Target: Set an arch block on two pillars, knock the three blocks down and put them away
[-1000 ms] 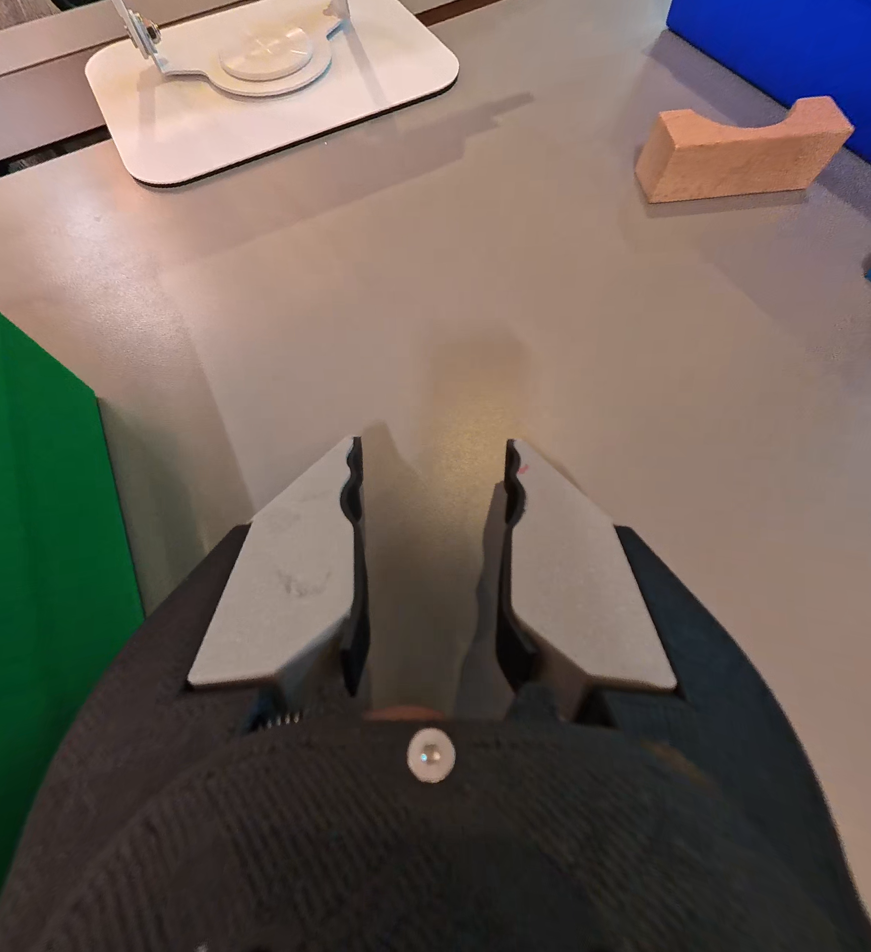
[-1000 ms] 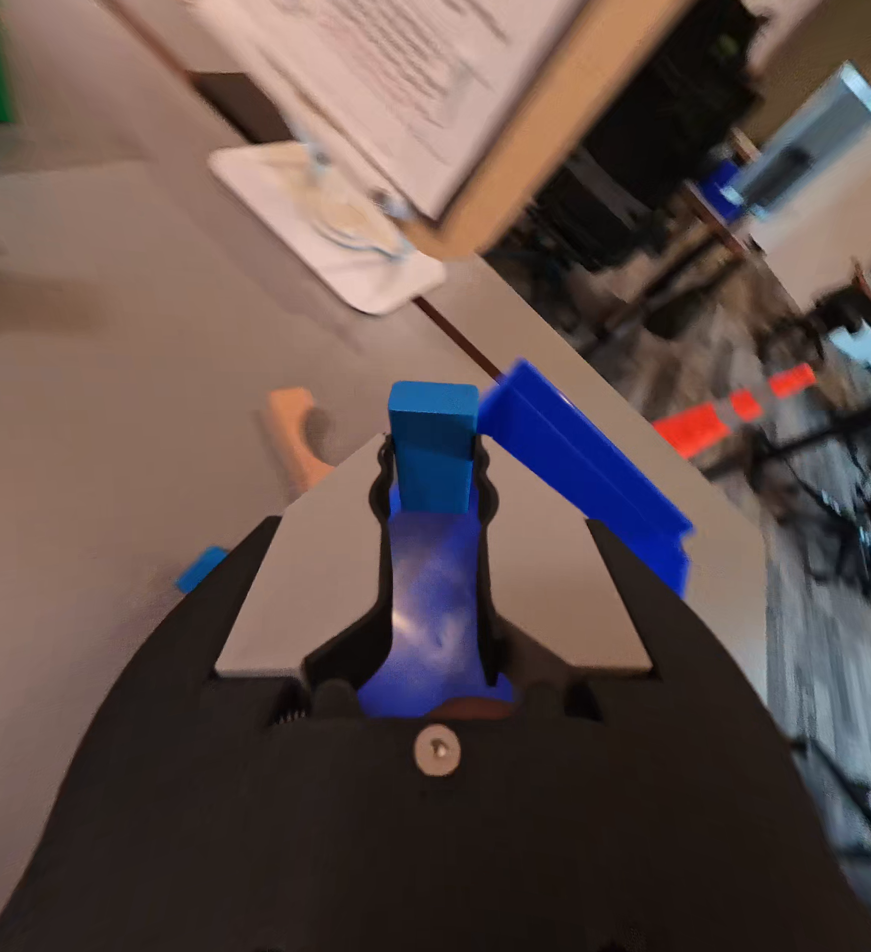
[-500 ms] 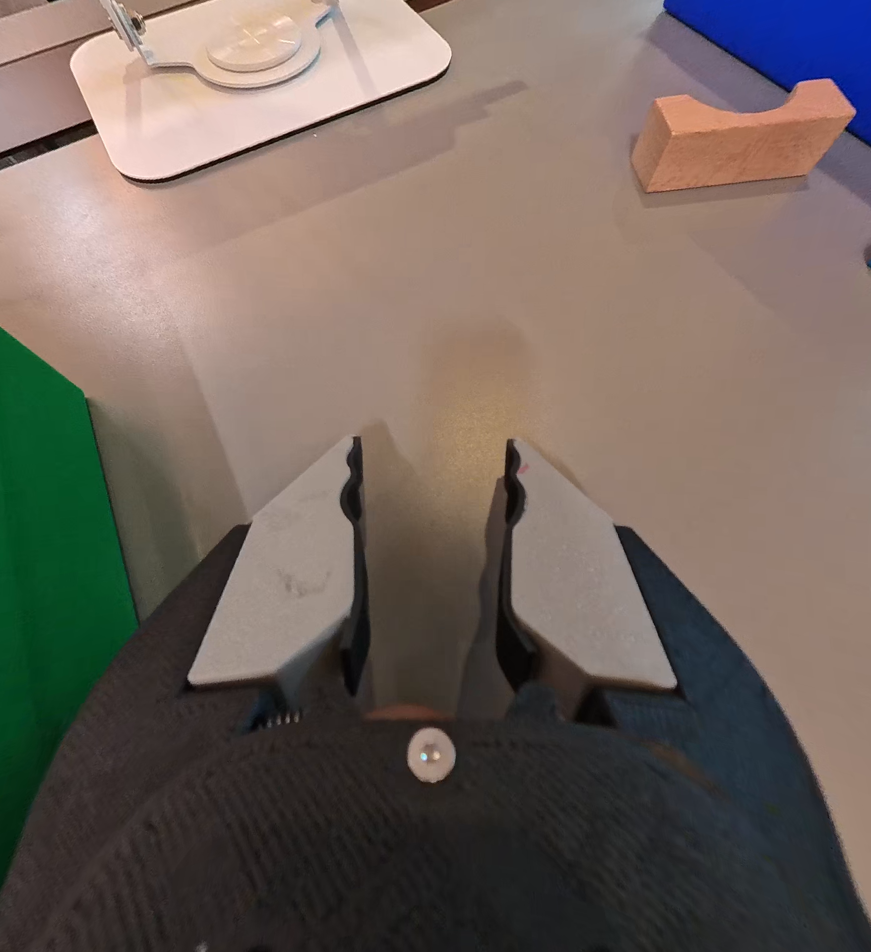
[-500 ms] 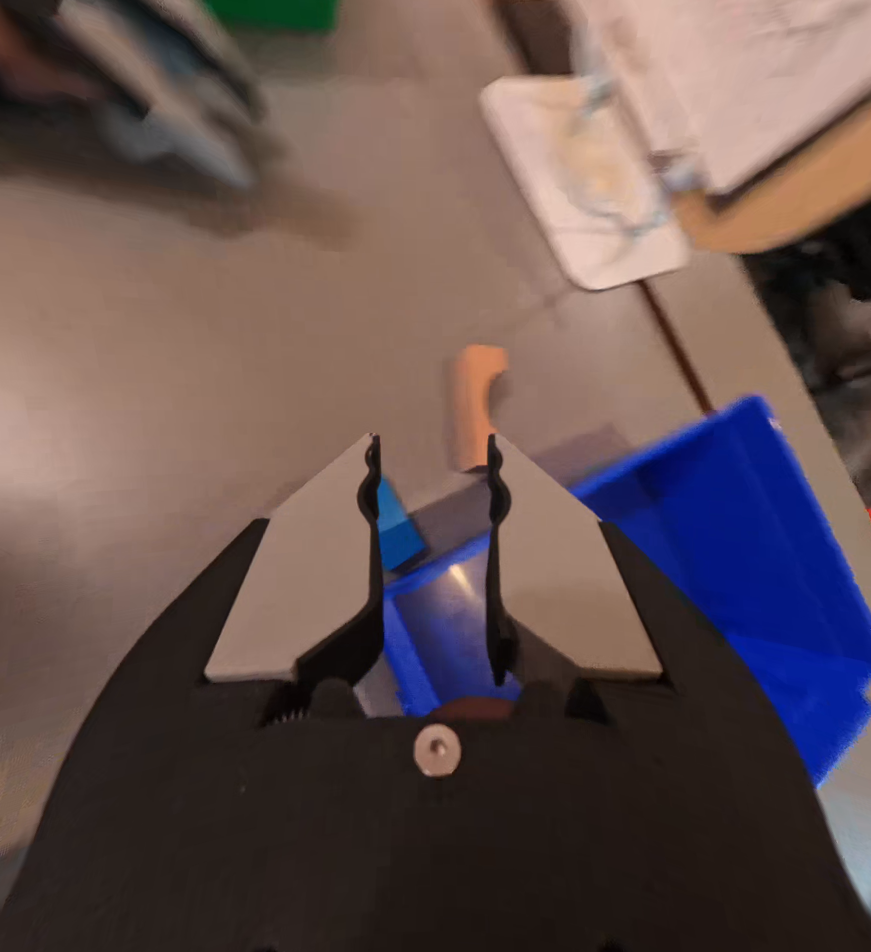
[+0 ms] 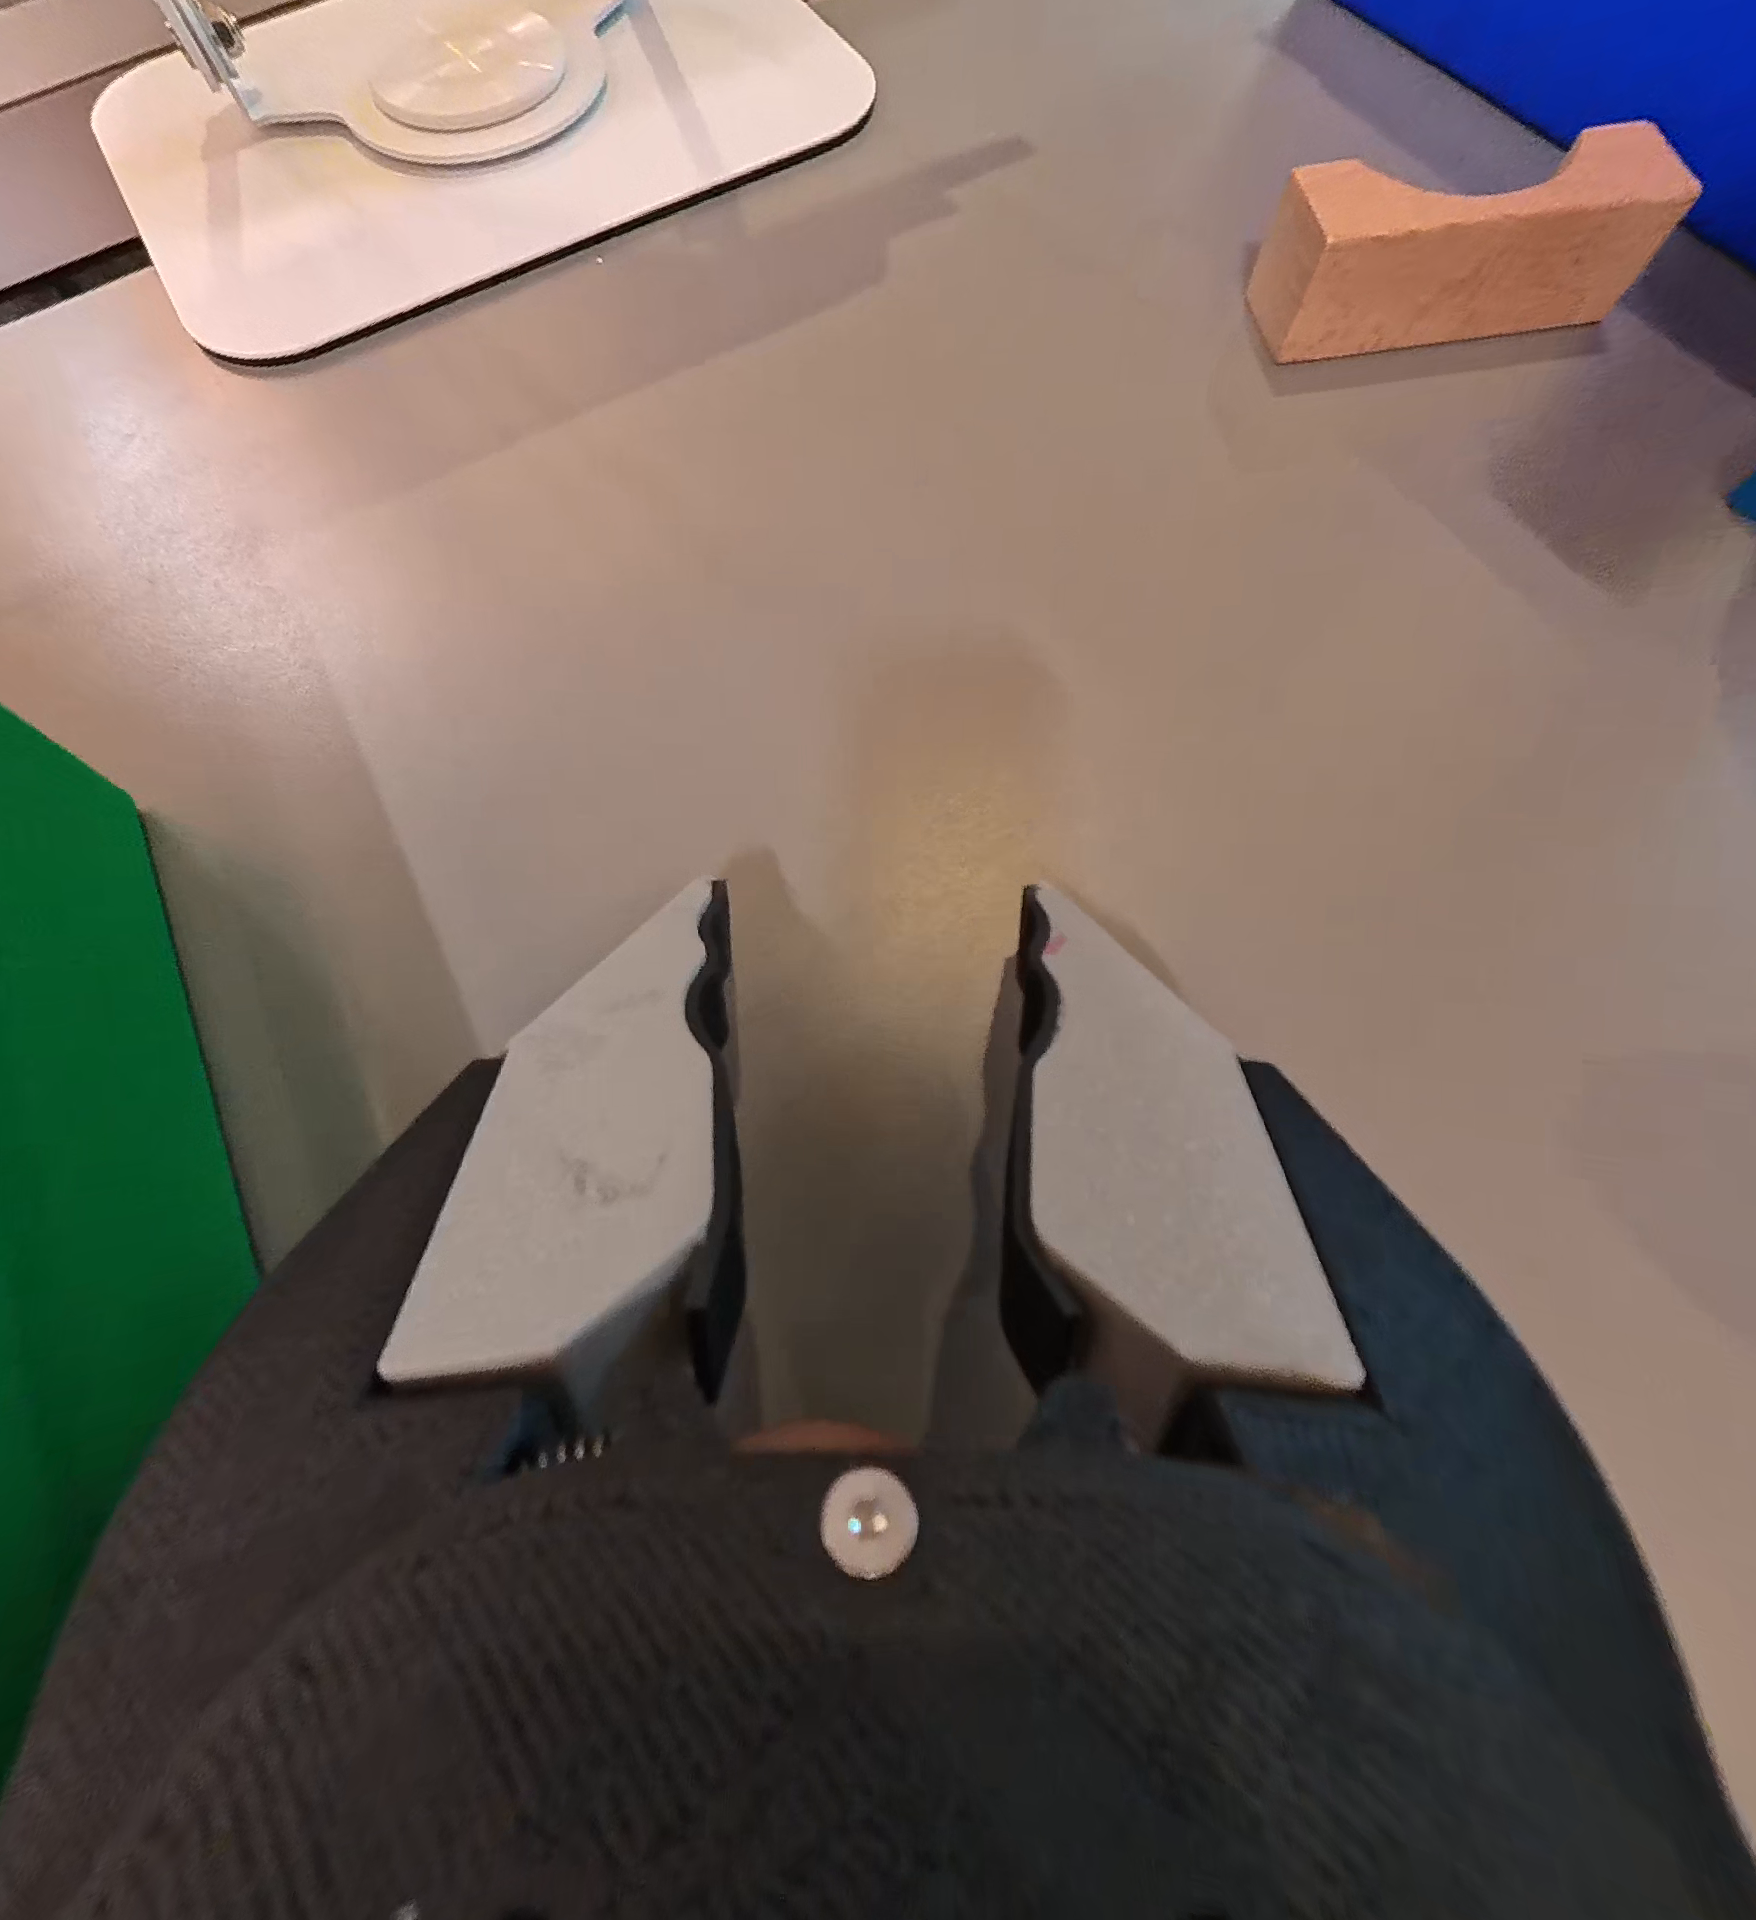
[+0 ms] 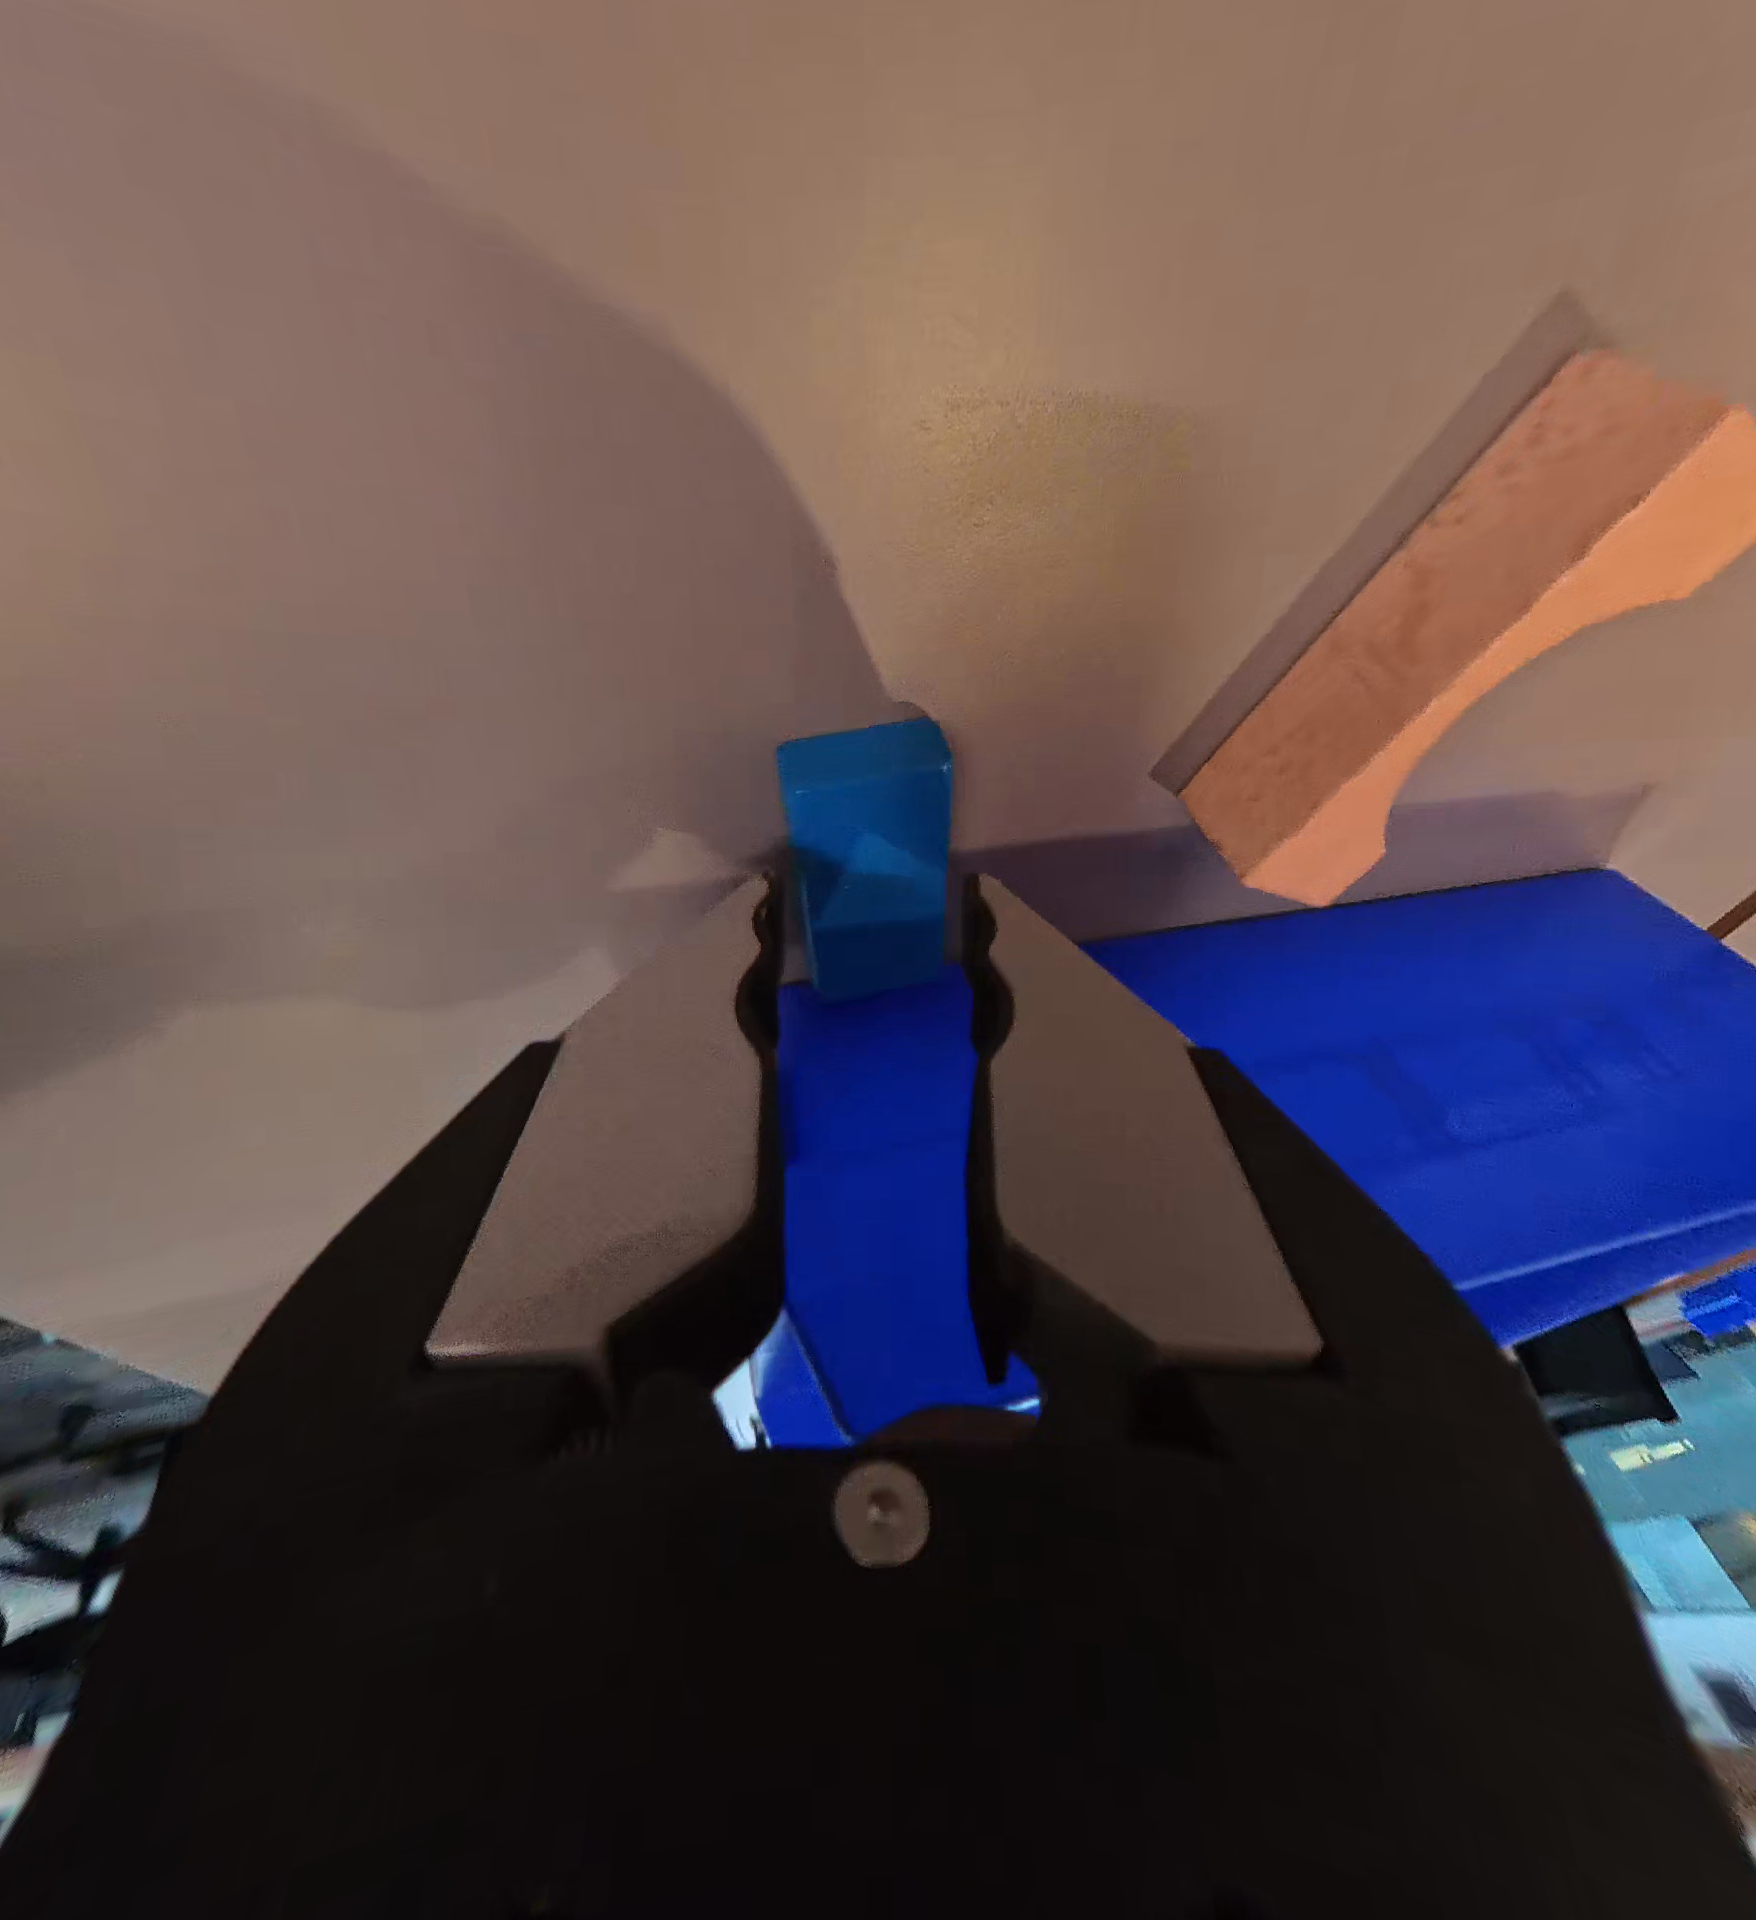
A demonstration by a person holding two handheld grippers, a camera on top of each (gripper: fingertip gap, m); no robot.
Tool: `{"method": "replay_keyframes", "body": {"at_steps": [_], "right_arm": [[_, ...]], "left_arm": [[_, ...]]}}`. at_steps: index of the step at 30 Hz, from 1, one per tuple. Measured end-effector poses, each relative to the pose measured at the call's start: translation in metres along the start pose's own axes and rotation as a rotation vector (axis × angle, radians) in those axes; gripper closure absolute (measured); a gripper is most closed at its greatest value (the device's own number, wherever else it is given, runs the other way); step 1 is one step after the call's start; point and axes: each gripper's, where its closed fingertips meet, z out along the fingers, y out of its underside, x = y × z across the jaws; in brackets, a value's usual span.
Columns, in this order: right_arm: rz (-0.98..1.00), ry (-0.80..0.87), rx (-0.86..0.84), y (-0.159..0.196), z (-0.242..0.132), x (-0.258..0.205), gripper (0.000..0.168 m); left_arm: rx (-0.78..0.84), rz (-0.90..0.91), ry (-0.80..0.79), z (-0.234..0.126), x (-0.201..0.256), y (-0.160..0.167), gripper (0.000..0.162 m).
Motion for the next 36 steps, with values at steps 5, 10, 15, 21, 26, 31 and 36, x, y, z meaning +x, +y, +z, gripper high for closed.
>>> {"method": "replay_keyframes", "body": {"at_steps": [5, 10, 15, 21, 26, 31, 36], "right_arm": [[-0.02, -0.043, -0.079, 0.0, 0.014, 0.002, 0.138], [-0.027, -0.056, -0.026, -0.005, 0.012, 0.001, 0.138], [0.035, -0.089, 0.198, -0.031, -0.008, -0.005, 0.139], [0.212, -0.109, 0.618, -0.039, -0.061, 0.003, 0.14], [0.461, -0.087, 1.082, -0.002, -0.132, 0.033, 0.139], [0.811, 0.148, 1.212, 0.094, -0.145, 0.081, 0.139], [0.976, 0.265, 0.927, 0.159, -0.084, 0.086, 0.137]], "left_arm": [[0.004, -0.01, 0.01, -0.001, 0.001, 0.0, 0.108], [-0.003, 0.004, 0.014, 0.0, 0.003, 0.0, 0.108], [-0.003, 0.009, 0.014, 0.0, 0.004, 0.0, 0.108], [-0.006, 0.01, 0.015, 0.0, 0.004, 0.001, 0.108], [-0.008, 0.012, 0.013, 0.0, 0.004, 0.001, 0.108], [-0.007, 0.011, 0.011, 0.0, 0.004, 0.001, 0.108], [-0.011, 0.019, 0.007, 0.001, 0.005, 0.001, 0.108]]}}
